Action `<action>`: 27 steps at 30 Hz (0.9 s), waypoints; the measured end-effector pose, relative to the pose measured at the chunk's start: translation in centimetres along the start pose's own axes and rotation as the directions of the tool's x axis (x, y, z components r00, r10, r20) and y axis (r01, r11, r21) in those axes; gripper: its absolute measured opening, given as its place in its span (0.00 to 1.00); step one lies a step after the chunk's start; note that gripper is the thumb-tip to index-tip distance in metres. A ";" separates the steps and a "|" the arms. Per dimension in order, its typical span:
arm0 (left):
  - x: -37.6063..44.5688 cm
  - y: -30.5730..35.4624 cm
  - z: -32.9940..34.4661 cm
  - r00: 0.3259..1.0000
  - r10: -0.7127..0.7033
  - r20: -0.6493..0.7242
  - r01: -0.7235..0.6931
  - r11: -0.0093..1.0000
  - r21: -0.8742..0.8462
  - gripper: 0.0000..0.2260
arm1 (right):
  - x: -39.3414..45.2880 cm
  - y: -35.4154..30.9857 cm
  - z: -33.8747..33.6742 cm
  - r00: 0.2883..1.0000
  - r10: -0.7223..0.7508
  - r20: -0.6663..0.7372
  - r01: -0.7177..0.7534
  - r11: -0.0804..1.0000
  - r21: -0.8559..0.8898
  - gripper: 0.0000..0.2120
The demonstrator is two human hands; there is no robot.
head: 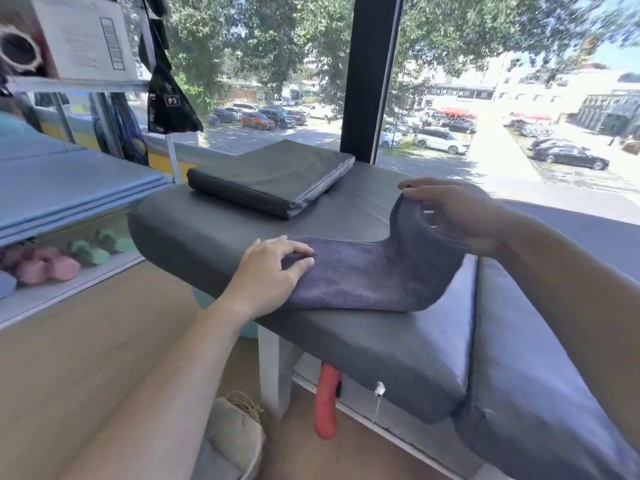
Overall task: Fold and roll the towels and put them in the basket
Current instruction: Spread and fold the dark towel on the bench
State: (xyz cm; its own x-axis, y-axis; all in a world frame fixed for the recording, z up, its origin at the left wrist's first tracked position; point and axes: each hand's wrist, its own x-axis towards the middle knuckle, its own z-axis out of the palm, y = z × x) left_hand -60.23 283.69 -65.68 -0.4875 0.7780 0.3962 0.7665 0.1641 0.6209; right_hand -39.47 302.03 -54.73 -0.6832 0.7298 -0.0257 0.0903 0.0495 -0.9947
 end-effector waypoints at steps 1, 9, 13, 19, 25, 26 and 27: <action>0.0 -0.1 0.0 1.000 -0.007 -0.021 0.007 1.000 -0.025 0.08 | 0.3 -0.3 1.4 1.000 -0.020 -0.011 0.019 0.998 -0.060 0.08; 0.4 -1.0 -0.9 0.977 -0.202 -0.068 0.171 0.934 -0.314 0.10 | 2.6 1.7 12.7 0.995 -0.083 -0.049 0.057 0.915 -0.399 0.13; 0.6 -1.5 -0.9 0.977 -0.209 -0.035 0.184 0.919 -0.348 0.11 | 3.3 2.9 15.5 0.994 -0.107 -0.016 0.085 0.861 -0.502 0.19; 0.8 -2.1 -1.0 0.975 -0.220 -0.013 0.197 0.894 -0.402 0.12 | 4.0 3.6 16.3 0.989 -0.146 0.010 0.127 0.821 -0.556 0.19; 0.5 -0.6 -0.6 0.957 -0.279 -0.084 0.227 0.896 -0.382 0.10 | 3.0 1.6 13.9 0.983 -0.055 0.174 0.113 0.933 -0.342 0.14; 0.5 -0.2 -0.5 0.953 -0.291 -0.085 0.239 0.893 -0.381 0.11 | 2.9 1.1 13.0 0.981 -0.092 0.171 0.146 0.928 -0.341 0.12; 0.7 0.0 -0.5 0.947 -0.308 -0.086 0.254 0.888 -0.384 0.14 | 2.8 0.7 12.0 0.978 -0.147 0.147 0.193 0.907 -0.374 0.10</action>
State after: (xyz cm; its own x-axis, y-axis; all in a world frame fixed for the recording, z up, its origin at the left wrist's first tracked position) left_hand -60.72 283.94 -65.08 -0.7340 0.6346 0.2420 0.3959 0.1102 0.9117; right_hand -50.01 295.95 -56.67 -0.7881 0.6062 0.1069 0.2212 0.4409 -0.8699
